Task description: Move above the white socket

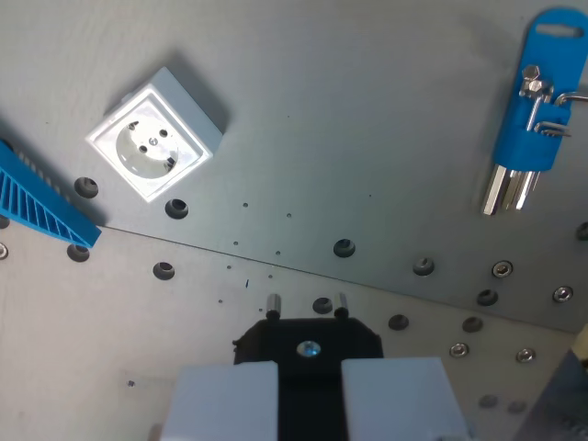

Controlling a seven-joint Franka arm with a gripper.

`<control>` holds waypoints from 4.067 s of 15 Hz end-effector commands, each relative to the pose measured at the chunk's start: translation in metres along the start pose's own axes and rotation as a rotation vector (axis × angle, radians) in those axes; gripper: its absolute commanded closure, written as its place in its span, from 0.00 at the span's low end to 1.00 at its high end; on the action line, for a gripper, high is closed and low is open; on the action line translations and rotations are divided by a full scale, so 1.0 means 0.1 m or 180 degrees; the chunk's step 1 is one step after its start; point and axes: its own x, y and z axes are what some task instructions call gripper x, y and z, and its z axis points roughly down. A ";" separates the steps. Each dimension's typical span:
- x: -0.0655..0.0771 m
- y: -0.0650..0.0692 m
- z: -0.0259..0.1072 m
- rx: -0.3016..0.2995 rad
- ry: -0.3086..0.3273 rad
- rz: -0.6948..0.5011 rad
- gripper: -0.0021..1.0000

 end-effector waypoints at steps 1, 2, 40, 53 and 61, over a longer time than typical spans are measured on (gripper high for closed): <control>0.00 0.00 0.00 0.0000 0.0000 0.0000 1.00; 0.00 0.00 0.00 0.0000 0.0000 -0.0001 1.00; -0.16 -0.52 1.15 -0.0016 0.0233 -0.1286 1.00; -0.26 -0.82 1.80 -0.0065 0.0261 -0.1707 1.00; -0.30 -0.94 2.07 -0.0130 0.0253 -0.1809 1.00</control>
